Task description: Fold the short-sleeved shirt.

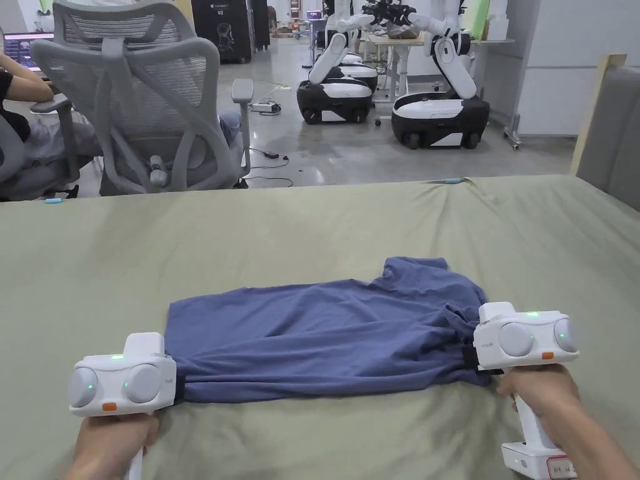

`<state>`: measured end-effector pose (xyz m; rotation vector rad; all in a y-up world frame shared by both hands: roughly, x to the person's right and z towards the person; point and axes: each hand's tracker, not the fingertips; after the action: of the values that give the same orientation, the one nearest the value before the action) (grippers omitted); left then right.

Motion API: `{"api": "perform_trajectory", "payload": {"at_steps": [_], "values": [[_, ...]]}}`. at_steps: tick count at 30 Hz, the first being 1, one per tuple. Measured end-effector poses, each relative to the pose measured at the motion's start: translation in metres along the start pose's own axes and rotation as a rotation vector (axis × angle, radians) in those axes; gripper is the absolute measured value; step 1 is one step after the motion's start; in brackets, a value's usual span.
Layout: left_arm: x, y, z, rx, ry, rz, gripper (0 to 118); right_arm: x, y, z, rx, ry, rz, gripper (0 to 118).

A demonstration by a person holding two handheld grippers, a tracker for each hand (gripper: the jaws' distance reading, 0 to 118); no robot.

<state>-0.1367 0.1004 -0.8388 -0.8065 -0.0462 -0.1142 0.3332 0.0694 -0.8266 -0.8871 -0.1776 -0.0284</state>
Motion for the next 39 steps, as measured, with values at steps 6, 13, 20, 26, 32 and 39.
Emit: {"api": "perform_trajectory", "payload": {"at_steps": [6, 13, 20, 26, 32, 39], "values": [[-0.009, -0.014, 0.025, 0.006, -0.023, 0.003, 7, -0.006, -0.024, 0.046, 0.016, -0.029, 0.032, 9], [-0.025, -0.064, 0.071, -0.01, -0.023, -0.001, 7, 0.001, -0.078, 0.112, 0.031, -0.027, 0.043, 9], [-0.03, -0.088, 0.082, -0.035, -0.049, 0.018, 7, 0.01, -0.109, 0.12, -0.005, -0.005, 0.049, 9], [-0.018, -0.088, 0.066, -0.046, -0.002, -0.026, 29, 0.004, -0.112, 0.1, -0.033, -0.041, 0.052, 42], [-0.028, -0.076, 0.081, 0.114, 0.105, -0.039, 113, 0.003, -0.104, 0.145, 0.079, -0.064, 0.074, 107], [-0.023, -0.047, 0.106, 0.132, 0.039, -0.002, 34, -0.018, -0.083, 0.174, 0.201, -0.055, 0.1, 13]]}}
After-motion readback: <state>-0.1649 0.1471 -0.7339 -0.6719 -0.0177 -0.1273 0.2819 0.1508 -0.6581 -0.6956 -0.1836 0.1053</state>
